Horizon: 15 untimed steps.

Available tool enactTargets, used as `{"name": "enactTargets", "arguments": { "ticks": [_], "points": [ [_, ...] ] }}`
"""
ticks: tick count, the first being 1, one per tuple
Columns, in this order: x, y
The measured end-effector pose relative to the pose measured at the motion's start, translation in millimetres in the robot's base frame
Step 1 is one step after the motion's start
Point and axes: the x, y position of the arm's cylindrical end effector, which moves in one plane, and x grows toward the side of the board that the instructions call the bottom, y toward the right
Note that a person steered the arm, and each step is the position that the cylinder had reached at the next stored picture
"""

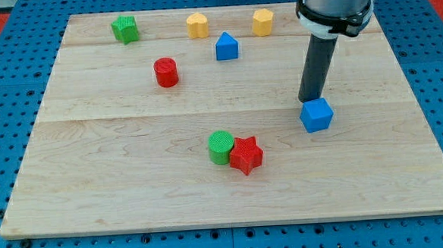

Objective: Move the red star to the top right of the green circle

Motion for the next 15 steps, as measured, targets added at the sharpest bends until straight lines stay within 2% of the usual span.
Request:
{"name": "enactTargets", "arguments": {
  "ticks": [1, 2, 3, 4, 5, 6, 7, 8, 9, 10, 13, 14, 15],
  "points": [
    [0.3, -59.9],
    [49.8, -114.3],
    [58.7, -236.0],
    [105.2, -272.2],
    [151.8, -207.0],
    [174.7, -109.6],
    [147.9, -62.4],
    [117.7, -60.2],
    [143.8, -60.6],
    [150.8, -80.4],
    [58.9, -87.8],
    [97.1, -85.5],
    [108.4, -117.3]
  ]
}}
